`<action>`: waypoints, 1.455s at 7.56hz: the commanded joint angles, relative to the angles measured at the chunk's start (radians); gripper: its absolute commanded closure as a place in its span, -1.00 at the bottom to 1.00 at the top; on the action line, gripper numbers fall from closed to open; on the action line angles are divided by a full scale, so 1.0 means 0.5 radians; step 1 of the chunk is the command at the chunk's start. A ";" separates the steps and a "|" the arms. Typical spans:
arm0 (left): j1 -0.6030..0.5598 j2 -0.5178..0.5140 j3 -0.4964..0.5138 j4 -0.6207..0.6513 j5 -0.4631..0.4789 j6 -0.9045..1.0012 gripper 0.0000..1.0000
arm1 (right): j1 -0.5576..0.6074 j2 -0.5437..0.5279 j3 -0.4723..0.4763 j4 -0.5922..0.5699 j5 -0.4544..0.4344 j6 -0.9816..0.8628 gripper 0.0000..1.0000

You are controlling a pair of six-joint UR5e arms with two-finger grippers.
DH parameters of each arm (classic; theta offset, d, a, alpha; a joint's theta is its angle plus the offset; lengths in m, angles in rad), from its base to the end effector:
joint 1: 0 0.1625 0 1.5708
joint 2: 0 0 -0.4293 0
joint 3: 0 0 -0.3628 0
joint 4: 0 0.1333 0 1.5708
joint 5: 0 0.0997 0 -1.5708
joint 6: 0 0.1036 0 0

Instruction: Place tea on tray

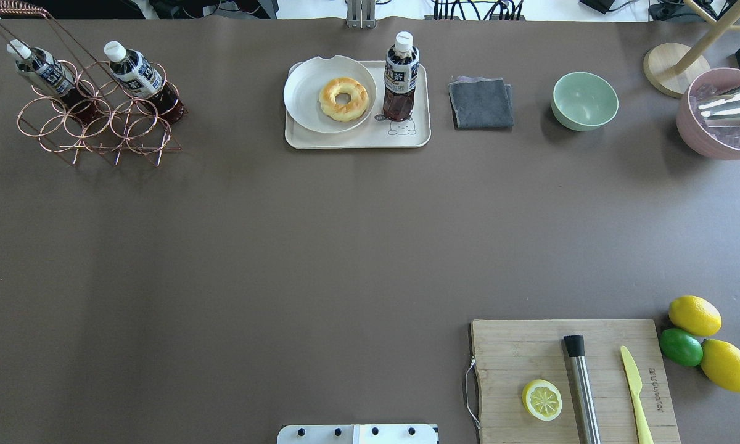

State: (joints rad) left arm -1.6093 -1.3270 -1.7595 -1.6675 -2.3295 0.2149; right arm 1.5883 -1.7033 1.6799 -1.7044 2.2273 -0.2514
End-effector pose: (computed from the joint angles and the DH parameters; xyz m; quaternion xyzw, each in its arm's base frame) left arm -0.0759 -0.3587 0.6701 0.0660 0.3648 0.0895 0.9244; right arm 0.0769 -0.3903 0.6932 -0.0305 -0.3284 -0.0850 0.9402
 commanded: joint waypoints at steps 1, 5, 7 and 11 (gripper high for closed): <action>-0.009 -0.064 0.000 0.173 0.005 -0.006 -0.99 | 0.005 -0.008 -0.040 0.056 0.006 0.006 -1.00; -0.012 -0.101 -0.064 0.476 0.023 0.009 -0.99 | 0.002 -0.014 -0.092 0.056 0.034 0.003 -1.00; -0.018 -0.095 -0.064 0.479 0.017 0.012 -0.99 | 0.002 -0.020 -0.093 0.056 0.040 0.003 -1.00; -0.076 -0.095 -0.064 0.476 0.002 0.012 -0.99 | 0.002 -0.014 -0.086 0.059 0.058 0.003 -1.00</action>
State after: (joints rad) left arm -1.6370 -1.3745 -1.7914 -1.4289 -2.3277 0.2208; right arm 1.5905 -1.7133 1.6329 -1.6759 2.2561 -0.2500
